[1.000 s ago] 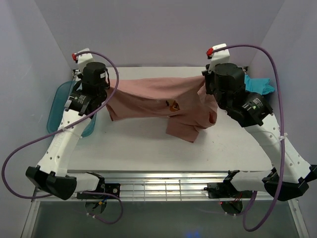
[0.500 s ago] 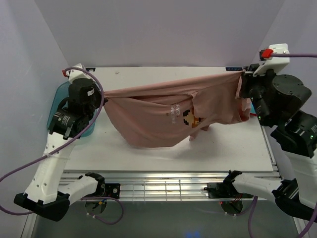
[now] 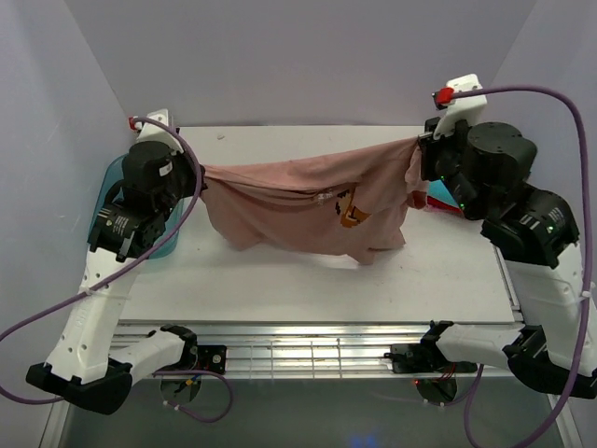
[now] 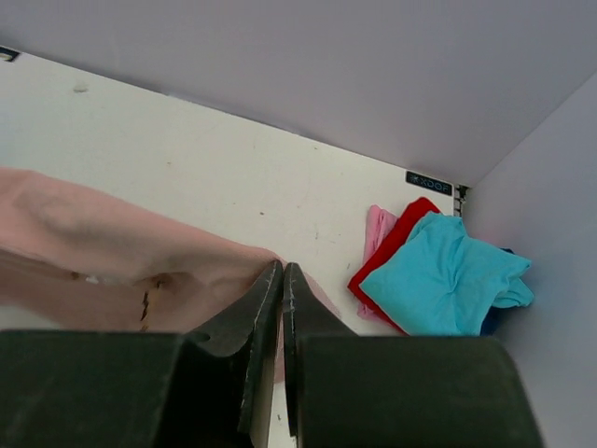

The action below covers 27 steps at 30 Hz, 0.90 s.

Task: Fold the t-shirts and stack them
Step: Flatten the tshirt out

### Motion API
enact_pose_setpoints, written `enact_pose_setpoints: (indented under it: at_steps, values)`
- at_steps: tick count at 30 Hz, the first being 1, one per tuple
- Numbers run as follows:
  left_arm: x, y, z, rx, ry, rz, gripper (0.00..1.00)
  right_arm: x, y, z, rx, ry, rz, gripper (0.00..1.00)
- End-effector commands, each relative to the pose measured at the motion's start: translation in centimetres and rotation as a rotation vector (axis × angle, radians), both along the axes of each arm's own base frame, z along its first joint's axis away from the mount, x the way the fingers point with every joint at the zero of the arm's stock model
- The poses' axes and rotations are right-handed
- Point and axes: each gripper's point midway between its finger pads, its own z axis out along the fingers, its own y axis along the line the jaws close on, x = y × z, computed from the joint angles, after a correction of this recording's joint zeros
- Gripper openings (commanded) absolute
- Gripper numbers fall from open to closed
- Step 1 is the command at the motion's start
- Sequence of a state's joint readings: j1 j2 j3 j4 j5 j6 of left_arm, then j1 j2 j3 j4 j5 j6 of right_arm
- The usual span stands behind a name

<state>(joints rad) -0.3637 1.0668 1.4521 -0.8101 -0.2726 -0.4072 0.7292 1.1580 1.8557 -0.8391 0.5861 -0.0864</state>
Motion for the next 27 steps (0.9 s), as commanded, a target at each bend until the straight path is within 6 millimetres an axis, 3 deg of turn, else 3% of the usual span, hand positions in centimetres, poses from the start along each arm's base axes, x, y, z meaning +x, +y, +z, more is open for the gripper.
enact_pose_setpoints:
  at_steps: [1,7,11,15,18,21,23,24,26,27]
  values:
    - [-1.3,-2.2,5.9,-0.027,-0.156,-0.183,0.0,-3.4,0.0,5.0,0.077,-0.104,0.158,0.08]
    - [-5.7,-2.6,10.6,-0.092,-0.245,-0.278,0.0,-9.3,1.7,7.6,0.188,-0.136,0.45,0.08]
    - [-9.9,-2.0,14.6,-0.16,-0.354,-0.32,0.0,-13.0,0.4,10.2,0.266,-0.24,0.531,0.08]
    - [-13.2,-1.4,17.3,-0.227,-0.427,-0.338,0.0,-14.1,-0.3,11.4,0.281,-0.279,0.543,0.08]
    - [-13.9,-1.6,17.7,-0.262,-0.412,-0.348,0.0,-14.3,-0.2,12.5,0.298,-0.31,0.557,0.08]
    - [-12.9,-1.9,16.0,-0.268,-0.35,-0.337,0.0,-12.8,-0.4,12.0,0.297,-0.301,0.488,0.08]
    - [-10.7,-2.3,12.1,-0.248,-0.24,-0.301,0.0,-10.8,-1.3,11.5,0.283,-0.303,0.379,0.08]
    - [-9.8,-2.5,10.5,-0.245,-0.194,-0.282,0.0,-9.2,-0.9,9.6,0.251,-0.26,0.341,0.08]
    - [-6.9,-2.4,4.8,-0.205,-0.043,-0.202,0.0,-6.7,-1.4,7.7,0.215,-0.232,0.222,0.08]
    - [-6.1,-2.4,2.9,-0.193,0.009,-0.178,0.0,-4.8,-0.4,4.4,0.16,-0.162,0.193,0.08]
